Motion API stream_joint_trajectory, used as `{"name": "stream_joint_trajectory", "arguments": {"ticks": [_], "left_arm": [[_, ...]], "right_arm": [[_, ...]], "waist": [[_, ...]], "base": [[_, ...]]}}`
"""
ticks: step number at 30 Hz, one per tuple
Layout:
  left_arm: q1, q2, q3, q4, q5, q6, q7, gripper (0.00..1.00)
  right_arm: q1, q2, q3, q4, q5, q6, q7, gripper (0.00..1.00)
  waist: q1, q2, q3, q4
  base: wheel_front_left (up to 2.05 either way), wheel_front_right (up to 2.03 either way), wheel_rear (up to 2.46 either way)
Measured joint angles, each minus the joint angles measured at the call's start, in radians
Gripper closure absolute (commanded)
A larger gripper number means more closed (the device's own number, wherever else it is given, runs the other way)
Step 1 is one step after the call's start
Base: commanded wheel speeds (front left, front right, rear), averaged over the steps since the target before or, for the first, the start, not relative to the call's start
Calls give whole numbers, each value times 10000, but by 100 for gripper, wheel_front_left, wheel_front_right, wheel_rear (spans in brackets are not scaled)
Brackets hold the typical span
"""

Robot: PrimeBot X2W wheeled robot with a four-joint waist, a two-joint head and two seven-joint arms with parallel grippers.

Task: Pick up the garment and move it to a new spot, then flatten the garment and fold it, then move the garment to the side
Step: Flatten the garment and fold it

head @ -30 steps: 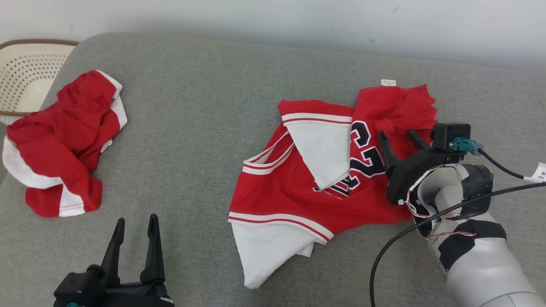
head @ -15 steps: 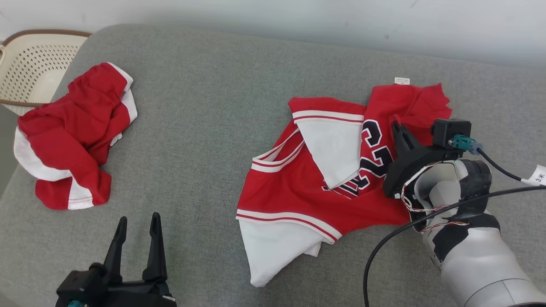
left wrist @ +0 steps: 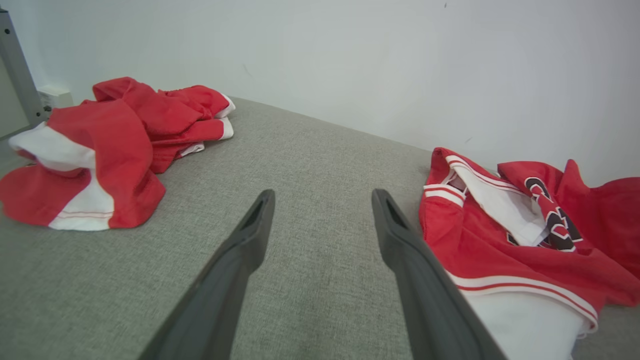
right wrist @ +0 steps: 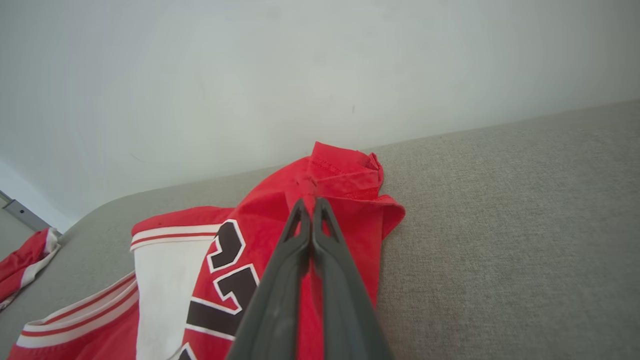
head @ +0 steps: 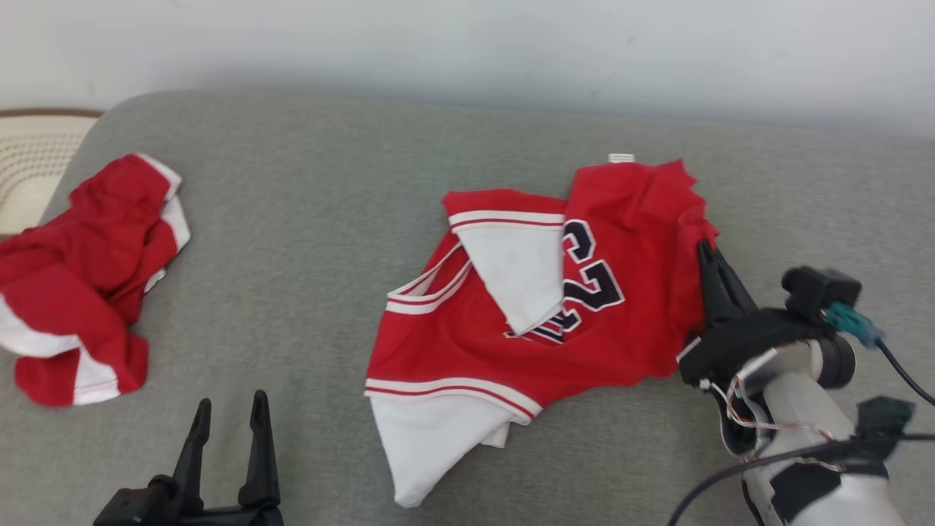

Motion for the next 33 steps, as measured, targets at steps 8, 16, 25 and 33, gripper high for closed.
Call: {"name": "stream_joint_trajectory", "arguments": {"ticks": [8, 16, 25, 33], "left_arm": [[149, 2, 125, -23, 44, -2, 0, 0], [150, 2, 159, -8, 27, -27, 0, 0], [135, 0, 150, 77, 38, -88, 0, 0], [207, 0, 349, 29, 75, -102, 0, 0]], "right_arm": [[2589, 430, -1444, -3427, 681, 0, 1058, 100], [5192, 1413, -3235, -5781, 915, 0, 2435, 100], [5522, 1450, -3632, -5204, -48, 0, 2729, 0], [5315, 1450, -3791, -5822, -1931, 0, 1816, 0]], "waist": [[0, 0, -248, -862], [-1, 0, -331, -1292], [-1, 1, -428, -1226], [0, 2, -615, -1057]], "base": [[0, 0, 0], [0, 0, 0], [0, 0, 0], [0, 0, 0]]}}
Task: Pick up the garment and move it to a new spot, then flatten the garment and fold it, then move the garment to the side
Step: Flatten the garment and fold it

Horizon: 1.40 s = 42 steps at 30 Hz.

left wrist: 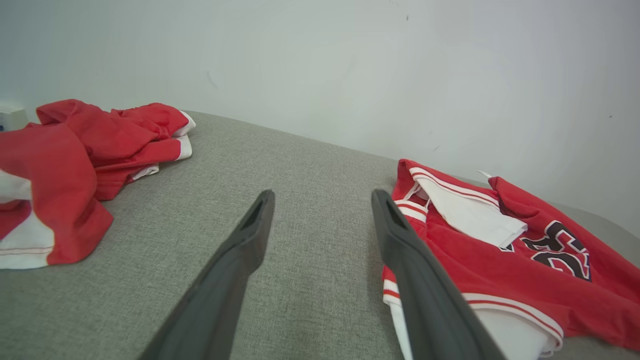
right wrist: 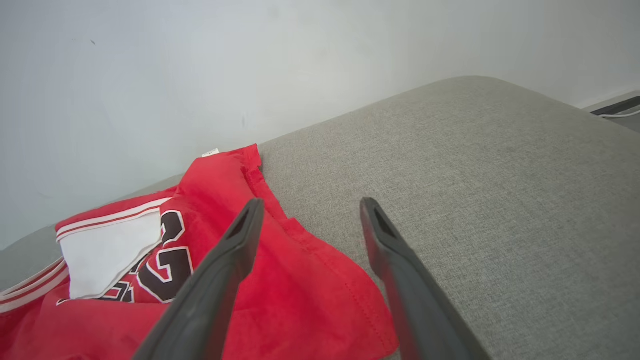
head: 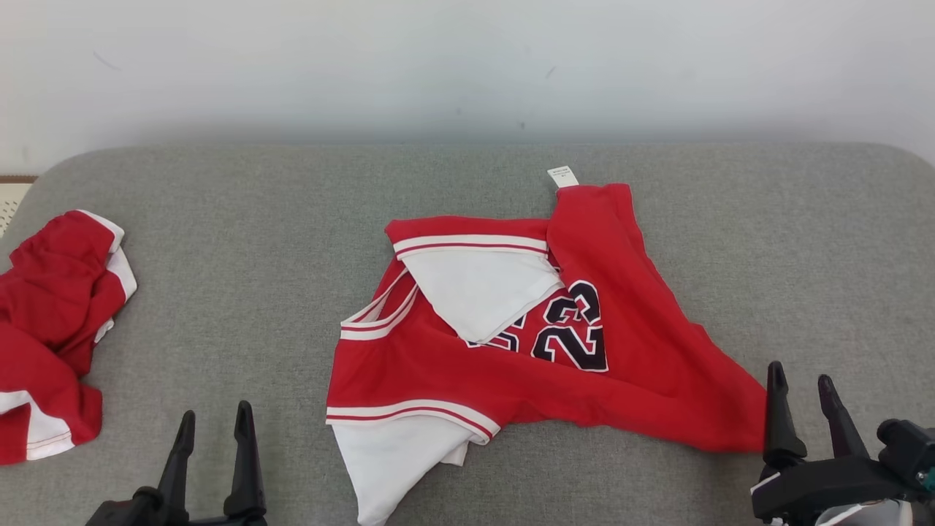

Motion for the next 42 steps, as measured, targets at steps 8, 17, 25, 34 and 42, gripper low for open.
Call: {"name": "stream_joint_trajectory", "arguments": {"ticks": [8, 17, 25, 34, 42], "left_arm": [[206, 0, 364, -217, 105, 134, 0, 0], [403, 4, 890, -470, 811, 157, 0, 0], [625, 0, 938, -654, 1220, 88, 0, 0], [961, 2, 895, -700, 1459, 219, 0, 0], [1043, 13, 897, -493, 1578, -109, 0, 0]], "right_arm": [[-27, 2, 376, -180, -825, 0, -780, 0], [219, -274, 606, -257, -1789, 0, -1327, 0], [595, -558, 1083, -546, -1565, 0, -1350, 0], [990, -443, 1047, -746, -1567, 0, -1327, 0], [1078, -217, 1154, -560, -1735, 0, -1446, 0]], "waist": [[0, 0, -223, -16], [0, 0, -428, 26], [1, 0, -489, 46], [1, 0, -660, 4], [1, -1, -784, -98]], "base": [[0, 0, 0], [0, 0, 0], [0, 0, 0], [0, 0, 0], [0, 0, 0]]}}
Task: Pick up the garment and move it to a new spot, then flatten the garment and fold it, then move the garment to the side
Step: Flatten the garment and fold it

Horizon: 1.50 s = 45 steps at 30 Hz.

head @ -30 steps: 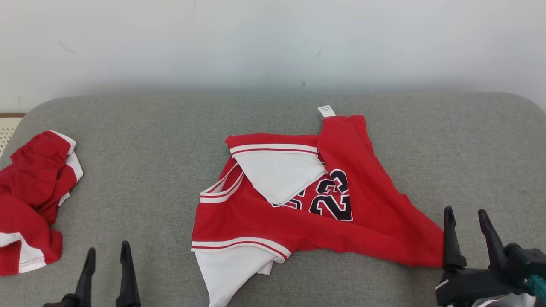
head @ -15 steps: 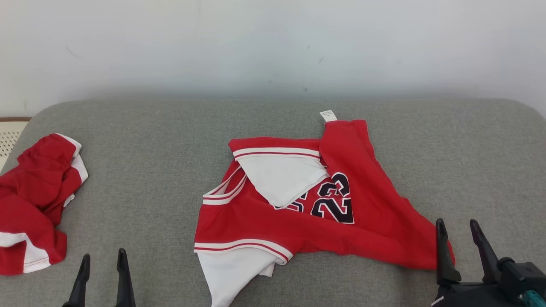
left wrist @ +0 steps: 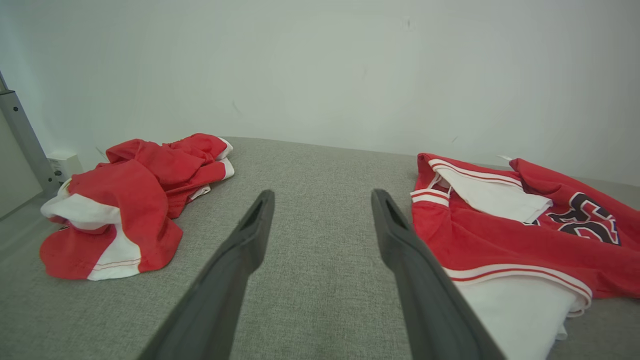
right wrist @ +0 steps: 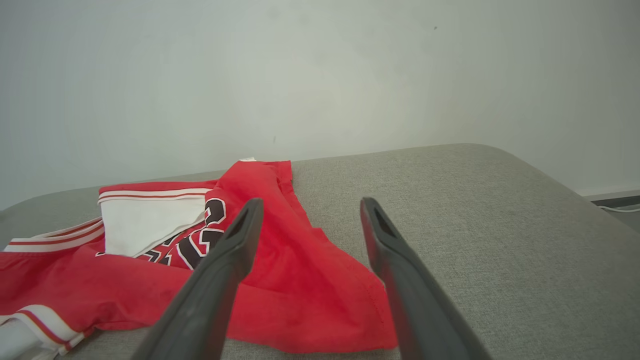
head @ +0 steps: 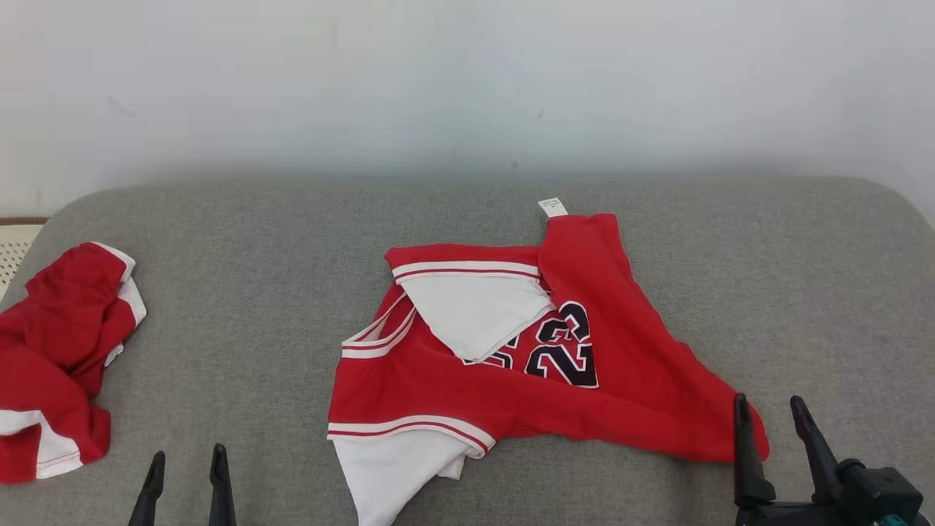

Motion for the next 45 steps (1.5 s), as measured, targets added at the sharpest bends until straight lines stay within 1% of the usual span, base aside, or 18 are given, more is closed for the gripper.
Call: {"name": "stream_joint_trajectory", "arguments": {"ticks": [8, 45], "left_arm": [[0, 0, -17, -4, 105, -82, 0, 0], [-16, -8, -86, 4, 146, -69, 0, 0]], "right_arm": [[-23, -82, 316, 128, 211, 0, 2, 0], [-182, -150, 366, 236, 196, 0, -77, 0]], "waist": [[0, 0, -110, -18], [0, 0, -42, -4]], "base": [[0, 0, 0], [0, 0, 0]]}}
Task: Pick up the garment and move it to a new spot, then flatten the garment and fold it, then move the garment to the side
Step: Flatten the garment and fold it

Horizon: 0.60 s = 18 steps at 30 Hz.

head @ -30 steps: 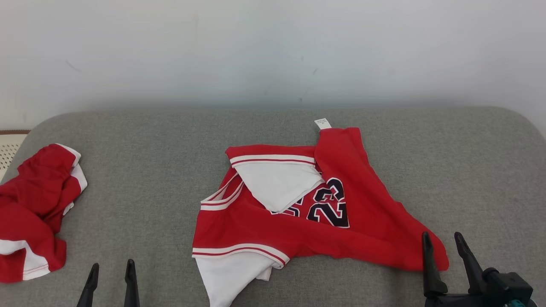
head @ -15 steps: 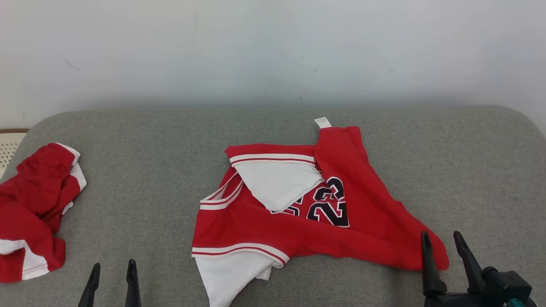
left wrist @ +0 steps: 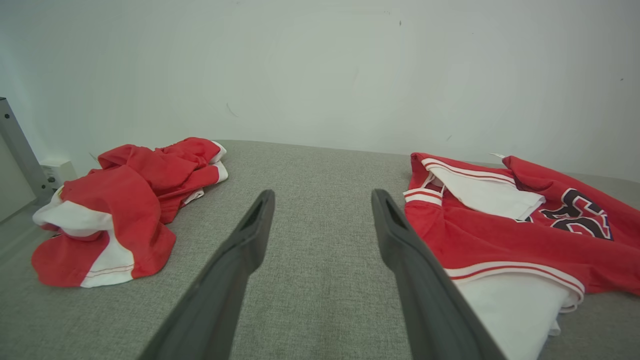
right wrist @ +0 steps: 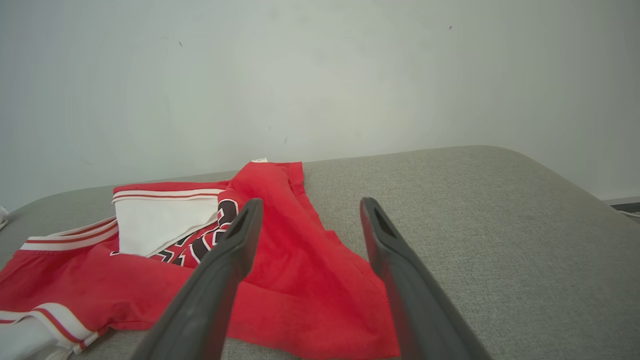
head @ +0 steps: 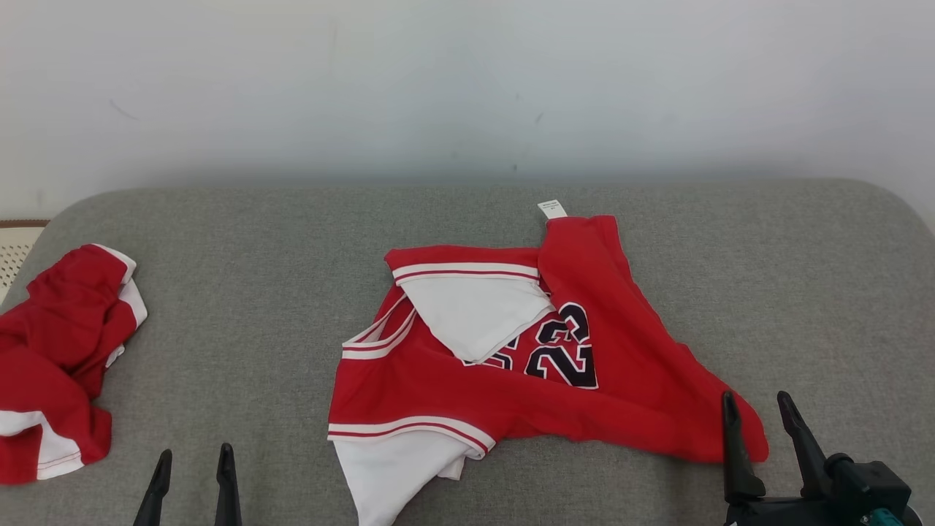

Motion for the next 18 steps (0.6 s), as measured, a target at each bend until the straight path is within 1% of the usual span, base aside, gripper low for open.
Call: {"name": "stream_joint_trajectory", "arguments": {"ticks": [5, 8, 10, 12, 18], "left_arm": [[-1, 0, 17, 0, 36, -4, 0, 0], [2, 2, -48, -10, -73, -86, 0, 0], [25, -2, -247, 58, -288, -180, 0, 0], [37, 0, -477, 230, -368, -378, 0, 0], [49, -4, -1530, 782, -750, -685, 0, 0]], "right_arm": [[1, 6, -6, 29, -6, 0, -6, 0], [8, 23, -102, 92, -12, 0, 46, 0], [14, 31, -255, 178, -21, 0, 163, 0], [21, 21, -458, 272, -46, 0, 343, 0], [20, -31, -984, 522, -167, 0, 685, 0]], "waist": [[0, 0, -17, -8], [0, 0, -30, -17], [0, 0, -41, -19], [0, 0, -43, -22], [0, 0, 21, -43]], "base": [[0, 0, 0], [0, 0, 0], [0, 0, 0], [0, 0, 0], [0, 0, 0]]}}
